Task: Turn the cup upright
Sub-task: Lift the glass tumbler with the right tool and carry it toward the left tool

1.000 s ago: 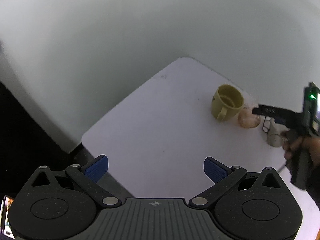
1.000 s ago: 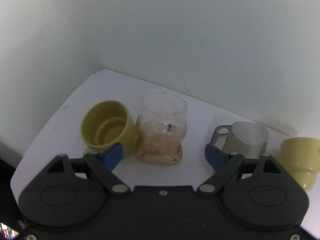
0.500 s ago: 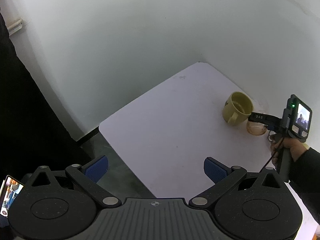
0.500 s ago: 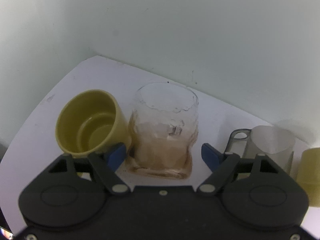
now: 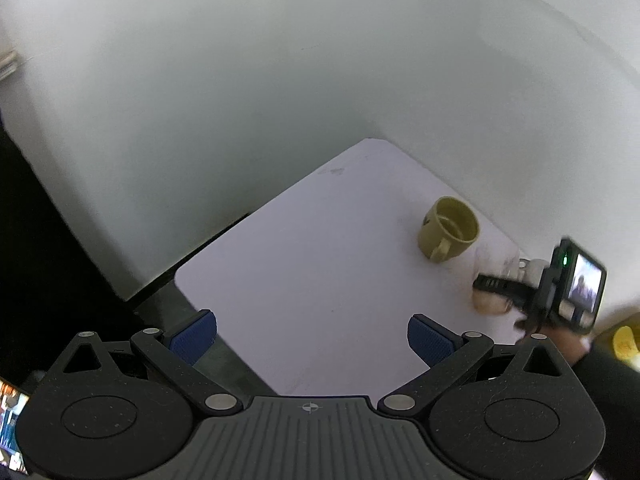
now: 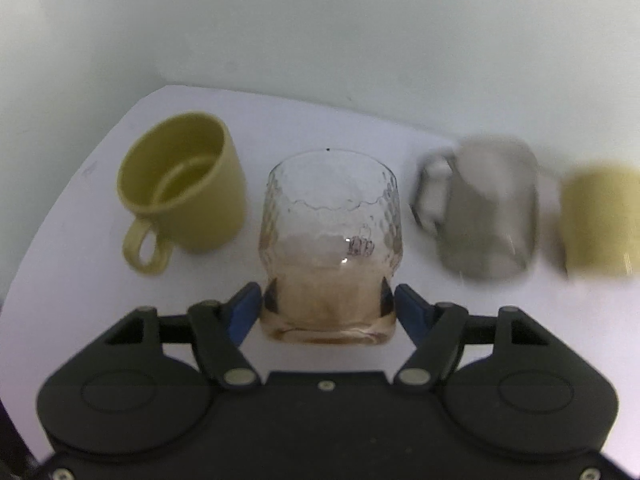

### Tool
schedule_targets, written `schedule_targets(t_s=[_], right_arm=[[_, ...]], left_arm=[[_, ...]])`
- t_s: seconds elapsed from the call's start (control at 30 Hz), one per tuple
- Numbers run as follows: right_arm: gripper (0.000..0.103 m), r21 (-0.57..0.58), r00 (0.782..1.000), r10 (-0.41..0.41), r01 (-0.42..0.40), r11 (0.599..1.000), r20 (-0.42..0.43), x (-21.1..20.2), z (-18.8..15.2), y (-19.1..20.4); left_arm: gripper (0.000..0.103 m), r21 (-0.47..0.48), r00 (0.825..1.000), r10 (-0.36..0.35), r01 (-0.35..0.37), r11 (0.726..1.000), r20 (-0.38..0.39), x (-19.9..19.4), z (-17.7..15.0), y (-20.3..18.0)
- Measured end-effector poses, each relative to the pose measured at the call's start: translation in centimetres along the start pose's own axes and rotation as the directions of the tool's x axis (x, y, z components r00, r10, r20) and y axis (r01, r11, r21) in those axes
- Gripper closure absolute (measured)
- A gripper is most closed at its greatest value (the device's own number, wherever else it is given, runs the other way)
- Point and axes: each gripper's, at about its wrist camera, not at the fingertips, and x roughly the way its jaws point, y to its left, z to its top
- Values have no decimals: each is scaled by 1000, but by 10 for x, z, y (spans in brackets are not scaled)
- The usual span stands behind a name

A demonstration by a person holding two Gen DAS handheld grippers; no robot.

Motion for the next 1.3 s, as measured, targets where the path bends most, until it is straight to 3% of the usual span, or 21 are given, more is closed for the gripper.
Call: schedule_targets(t_s=[0.1, 0.23, 0.4, 0.5, 0.57, 0.63, 0.8, 0.97, 1.17, 1.3], right_arm=[[33, 67, 999, -44, 44, 997, -1, -13, -23, 0], [33, 68, 997, -74, 75, 995, -15, -29, -52, 3], [32, 115, 997, -72, 75, 991, -28, -40, -58, -4], [30, 158, 997, -78, 75, 985, 16, -57, -59, -3], [33, 157, 997, -79, 75, 985, 21, -60, -58, -1], [43, 157, 993, -119, 117, 981, 2, -65, -61, 3], [50, 210, 991, -134, 126, 970, 21, -72, -62, 0], [45, 256, 988, -128, 102, 961, 90, -101, -64, -3], [33, 268, 980, -143, 102, 958, 139, -158, -94, -21], [33, 245, 978, -163, 127, 961, 131, -180, -122, -52]], left_arm=[[0, 27, 999, -34, 33, 999, 8, 1, 7, 3], [0, 69, 997, -75, 74, 995, 14, 0, 15, 6], [0, 128, 991, -130, 129, 983, 5, 1, 21, 11], [0, 161, 987, -159, 158, 974, -5, 3, 22, 15], [0, 181, 984, -177, 177, 967, -16, 5, 22, 18], [0, 198, 981, -192, 194, 961, -27, 5, 21, 22], [0, 253, 970, -239, 244, 936, -50, 4, 15, 26], [0, 290, 956, -283, 294, 911, -80, 9, 2, 28], [0, 329, 931, -335, 364, 872, -142, 22, -17, 9], [0, 354, 933, -333, 359, 863, -134, 23, -25, -13]])
